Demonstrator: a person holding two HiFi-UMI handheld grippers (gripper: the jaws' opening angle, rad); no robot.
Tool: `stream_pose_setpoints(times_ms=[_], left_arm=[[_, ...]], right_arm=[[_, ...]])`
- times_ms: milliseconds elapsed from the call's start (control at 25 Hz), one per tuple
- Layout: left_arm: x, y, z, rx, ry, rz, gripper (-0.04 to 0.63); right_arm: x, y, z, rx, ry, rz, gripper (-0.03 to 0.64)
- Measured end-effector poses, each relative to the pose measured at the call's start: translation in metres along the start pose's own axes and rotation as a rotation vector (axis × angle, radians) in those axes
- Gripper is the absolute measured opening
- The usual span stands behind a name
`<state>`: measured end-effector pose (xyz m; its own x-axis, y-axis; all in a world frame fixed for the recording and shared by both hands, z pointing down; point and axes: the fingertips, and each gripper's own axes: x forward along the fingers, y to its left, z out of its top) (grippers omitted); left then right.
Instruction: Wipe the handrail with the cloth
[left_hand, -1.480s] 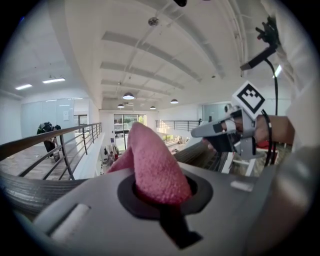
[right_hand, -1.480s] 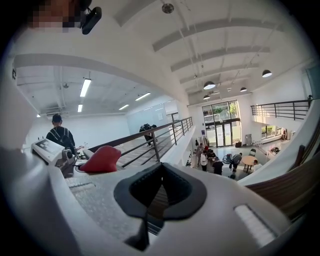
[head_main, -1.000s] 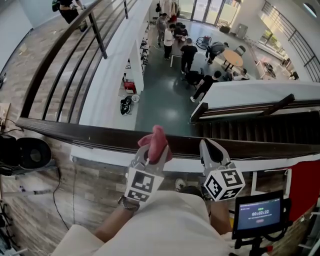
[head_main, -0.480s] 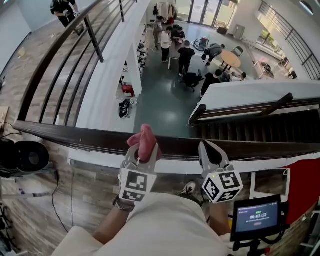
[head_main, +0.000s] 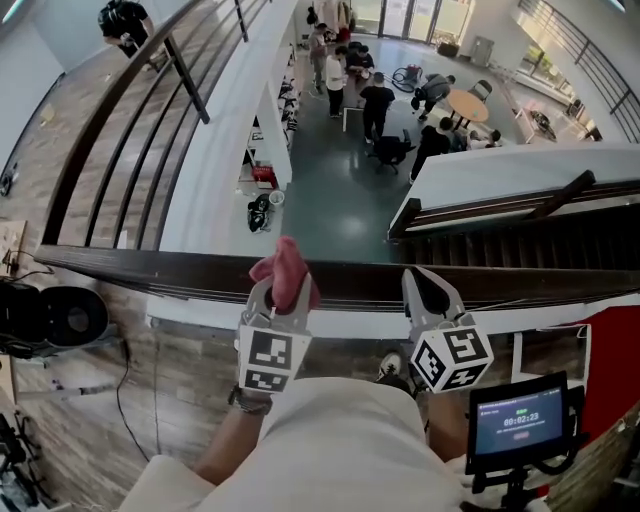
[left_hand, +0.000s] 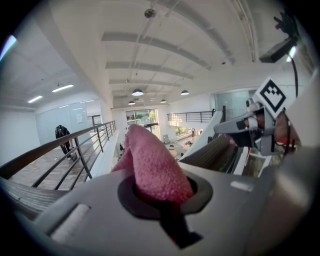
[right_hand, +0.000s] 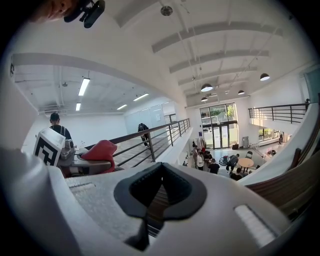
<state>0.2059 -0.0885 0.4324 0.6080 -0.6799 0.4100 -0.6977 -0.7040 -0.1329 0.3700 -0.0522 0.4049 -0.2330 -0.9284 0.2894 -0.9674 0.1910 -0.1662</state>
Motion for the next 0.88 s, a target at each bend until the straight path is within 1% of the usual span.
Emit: stream_pose_setpoints(times_ms=[120,320,480,640,880], left_arm=[[0.005,-0.011,0.010,0.000,0.009,0.000,0.032],[0.008,-0.009,0.002,-0.009,0.009,0.007,0.032],[0.009,-0.012,0.002,-0.016,0.020,0.003,0.032],[0.009,-0.009,0.000,-0.021,0.028,0.010,0.032],[0.011,-0.010,-0.001,-0.016,0.047,-0.003,0.032]], right_arm=[[-0.011,-0.014,0.003,0.011,0.002,-0.002,0.003],[-0.015,-0.018,-0.008,-0.001,0.018,-0.007,0.003],[-0.021,-0.028,-0.007,0.009,0.012,-0.021,0.003],[-0.020,-0.029,-0.003,0.002,0.001,-0.012,0.003],[-0.022,-0.033,-0.005,0.012,-0.002,-0.017,0.003]])
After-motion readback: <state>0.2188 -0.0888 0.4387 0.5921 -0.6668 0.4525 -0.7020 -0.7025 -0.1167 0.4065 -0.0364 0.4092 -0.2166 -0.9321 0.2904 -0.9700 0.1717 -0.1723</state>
